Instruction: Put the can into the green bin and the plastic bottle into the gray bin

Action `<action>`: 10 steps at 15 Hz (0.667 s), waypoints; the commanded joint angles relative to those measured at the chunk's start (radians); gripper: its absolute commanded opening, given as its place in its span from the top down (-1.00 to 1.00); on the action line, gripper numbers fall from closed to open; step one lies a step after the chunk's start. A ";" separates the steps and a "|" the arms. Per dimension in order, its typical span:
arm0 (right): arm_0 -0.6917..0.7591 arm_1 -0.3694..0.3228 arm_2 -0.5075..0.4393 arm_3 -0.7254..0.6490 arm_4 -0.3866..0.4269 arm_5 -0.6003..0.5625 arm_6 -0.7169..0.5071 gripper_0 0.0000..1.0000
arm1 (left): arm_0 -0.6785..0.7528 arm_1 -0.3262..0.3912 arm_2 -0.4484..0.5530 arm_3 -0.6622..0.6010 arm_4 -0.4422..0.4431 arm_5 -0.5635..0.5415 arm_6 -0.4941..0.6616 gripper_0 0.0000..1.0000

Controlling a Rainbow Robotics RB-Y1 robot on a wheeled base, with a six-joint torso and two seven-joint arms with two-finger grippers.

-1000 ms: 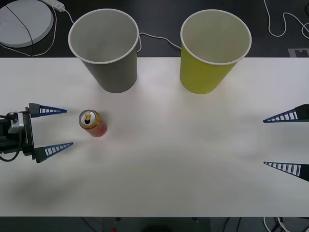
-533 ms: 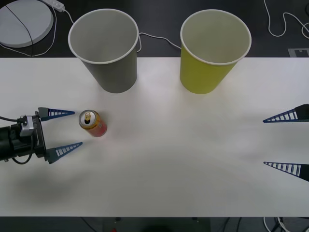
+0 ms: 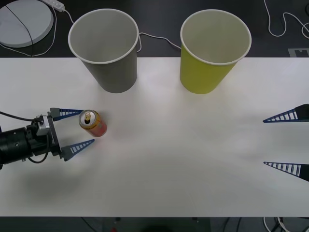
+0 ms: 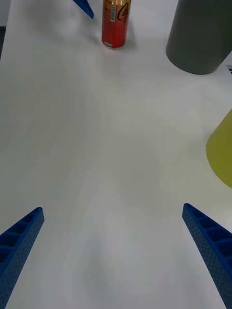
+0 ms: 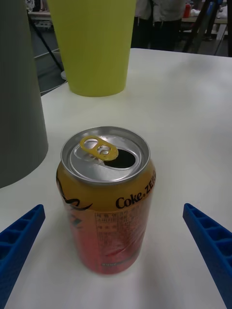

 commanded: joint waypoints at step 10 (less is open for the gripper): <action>0.000 0.000 0.000 0.000 0.000 0.000 0.000 -1.00 | -0.025 -0.082 0.000 0.000 -0.025 0.076 -0.007 -1.00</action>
